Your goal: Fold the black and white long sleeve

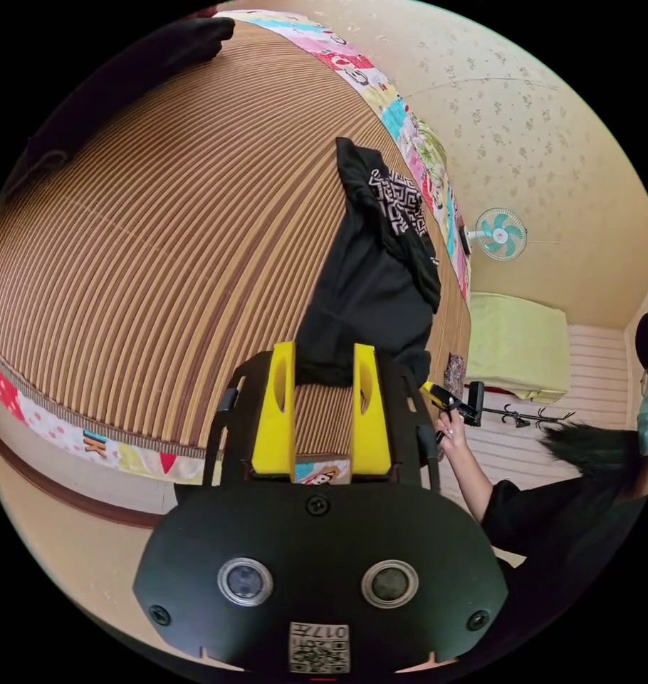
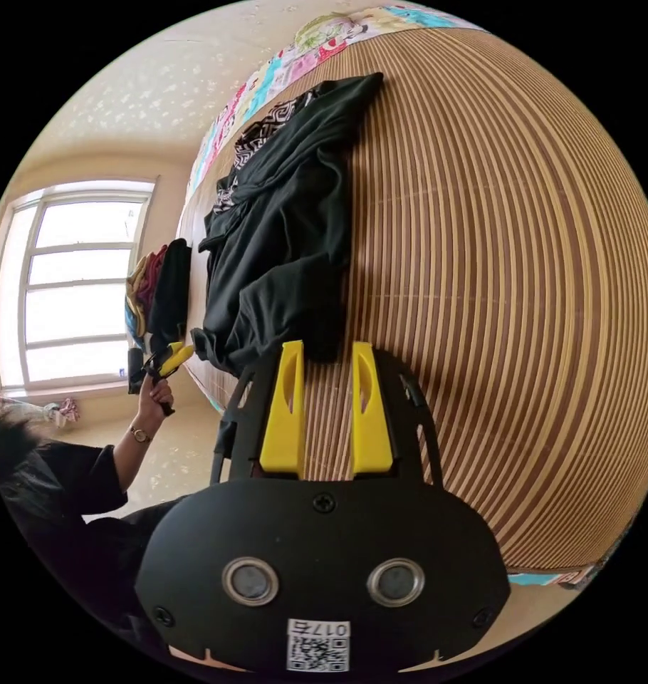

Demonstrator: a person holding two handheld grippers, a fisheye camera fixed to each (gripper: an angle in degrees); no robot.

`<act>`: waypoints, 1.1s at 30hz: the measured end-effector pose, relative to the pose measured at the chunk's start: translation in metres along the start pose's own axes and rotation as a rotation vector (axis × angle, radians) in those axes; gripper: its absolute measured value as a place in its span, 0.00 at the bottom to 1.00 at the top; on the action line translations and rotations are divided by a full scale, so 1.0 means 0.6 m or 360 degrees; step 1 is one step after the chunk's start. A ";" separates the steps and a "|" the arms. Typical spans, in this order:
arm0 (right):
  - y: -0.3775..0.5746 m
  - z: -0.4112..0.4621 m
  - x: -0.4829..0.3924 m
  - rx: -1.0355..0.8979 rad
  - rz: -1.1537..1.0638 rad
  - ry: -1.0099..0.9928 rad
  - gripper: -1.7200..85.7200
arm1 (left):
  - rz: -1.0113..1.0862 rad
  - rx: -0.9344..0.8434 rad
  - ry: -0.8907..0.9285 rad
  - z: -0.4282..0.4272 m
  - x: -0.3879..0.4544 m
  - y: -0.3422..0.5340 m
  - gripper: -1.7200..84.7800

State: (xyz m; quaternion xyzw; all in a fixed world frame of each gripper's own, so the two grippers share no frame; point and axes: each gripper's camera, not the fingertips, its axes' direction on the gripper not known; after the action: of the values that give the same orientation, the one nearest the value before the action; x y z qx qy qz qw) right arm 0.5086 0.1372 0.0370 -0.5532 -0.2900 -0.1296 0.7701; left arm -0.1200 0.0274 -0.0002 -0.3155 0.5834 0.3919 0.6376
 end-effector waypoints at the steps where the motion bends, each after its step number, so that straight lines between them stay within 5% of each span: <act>1: -0.003 -0.001 -0.008 -0.0029 -0.0039 0.0154 0.08 | 0.0016 -0.0017 0.0014 0.016 0.008 -0.013 0.12; 10: 0.121 -0.143 0.008 -0.0162 -0.0182 -0.0024 0.04 | 0.0289 -0.0310 0.0250 -0.007 0.001 0.049 0.02; 15: 0.192 -0.126 0.078 -0.0367 0.0117 0.0131 0.07 | -0.0072 -0.0479 -0.0007 -0.030 -0.106 0.137 0.07; 22: 0.159 -0.143 0.066 0.0052 0.0198 0.0050 0.12 | 0.0007 -0.0262 0.0078 -0.031 -0.052 0.107 0.17; 27: 0.123 -0.073 0.057 -0.0335 0.0125 0.0063 0.06 | 0.0008 -0.0471 -0.0119 0.045 -0.030 0.079 0.06; 33: 0.215 -0.181 0.078 -0.0194 0.0086 -0.0689 0.04 | 0.0040 -0.0529 0.0525 -0.029 -0.036 0.137 0.03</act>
State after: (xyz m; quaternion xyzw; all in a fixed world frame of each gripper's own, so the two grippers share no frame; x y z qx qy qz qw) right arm 0.6460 0.0880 -0.0593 -0.6213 -0.4253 -0.0045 0.6581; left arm -0.2001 0.0501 0.0235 -0.4685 0.6111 0.4336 0.4681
